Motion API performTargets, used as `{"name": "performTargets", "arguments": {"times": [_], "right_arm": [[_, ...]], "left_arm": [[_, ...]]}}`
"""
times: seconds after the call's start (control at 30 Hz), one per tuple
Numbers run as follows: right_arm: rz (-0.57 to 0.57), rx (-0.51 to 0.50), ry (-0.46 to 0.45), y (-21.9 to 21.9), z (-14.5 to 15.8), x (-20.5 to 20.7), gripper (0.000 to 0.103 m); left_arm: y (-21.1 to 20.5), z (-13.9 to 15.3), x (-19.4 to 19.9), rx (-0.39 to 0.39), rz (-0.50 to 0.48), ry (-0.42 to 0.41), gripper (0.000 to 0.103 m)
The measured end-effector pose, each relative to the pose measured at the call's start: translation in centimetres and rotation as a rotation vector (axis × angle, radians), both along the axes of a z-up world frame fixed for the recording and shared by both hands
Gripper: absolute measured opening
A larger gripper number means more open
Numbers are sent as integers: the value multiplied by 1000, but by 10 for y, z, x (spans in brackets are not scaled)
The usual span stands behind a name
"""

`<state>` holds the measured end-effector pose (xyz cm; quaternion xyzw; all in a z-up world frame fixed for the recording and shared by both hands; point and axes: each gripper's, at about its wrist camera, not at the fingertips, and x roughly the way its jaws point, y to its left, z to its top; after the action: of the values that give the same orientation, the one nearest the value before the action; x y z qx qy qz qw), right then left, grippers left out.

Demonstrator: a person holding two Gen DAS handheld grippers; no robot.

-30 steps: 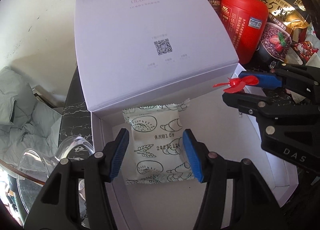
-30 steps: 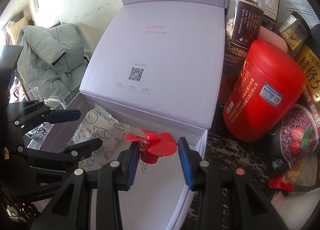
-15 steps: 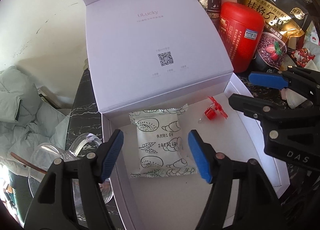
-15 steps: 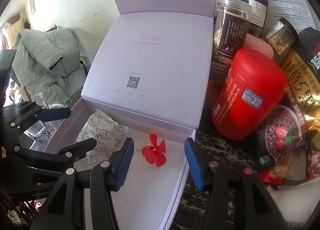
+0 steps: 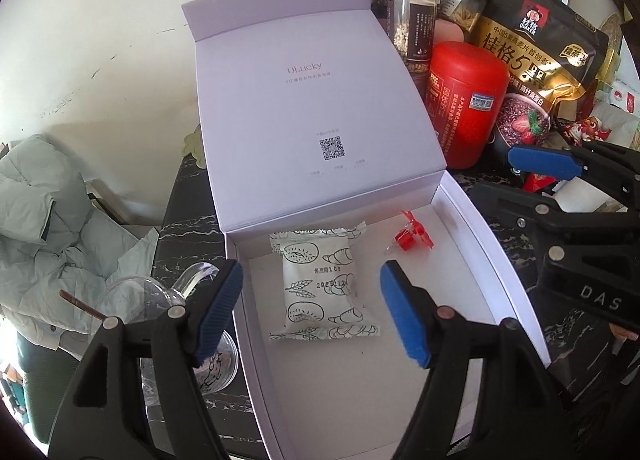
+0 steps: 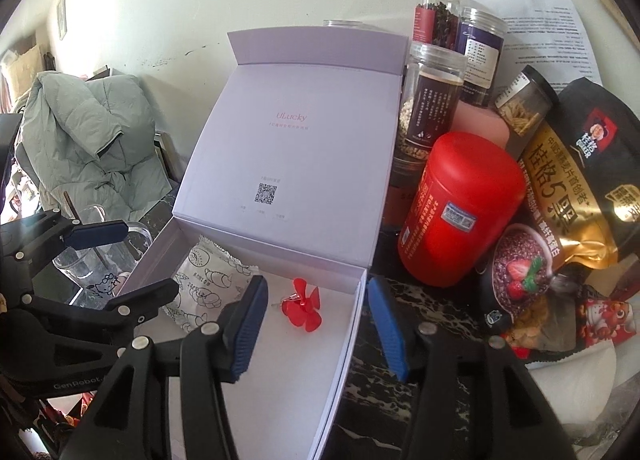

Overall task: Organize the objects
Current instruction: 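Withdraw both open grippers from the lavender box back over the table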

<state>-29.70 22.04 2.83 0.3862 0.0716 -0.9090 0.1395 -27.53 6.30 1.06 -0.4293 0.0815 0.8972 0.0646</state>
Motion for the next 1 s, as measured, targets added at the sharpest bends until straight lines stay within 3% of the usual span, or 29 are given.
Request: {"name": "performTargets", "arguments": {"times": [0.37,0.73,1.0], "right_arm": [[-19,0,61,1,31,29,57],[-18,3,124,-5,57,66,65],[-18,6,138,-7,62,92,66]], "left_arm": [[-8,34,23,18,9,75,71],[-17,63,58,14,18,166,86],[-21,68,85,19,18,181,89]]}}
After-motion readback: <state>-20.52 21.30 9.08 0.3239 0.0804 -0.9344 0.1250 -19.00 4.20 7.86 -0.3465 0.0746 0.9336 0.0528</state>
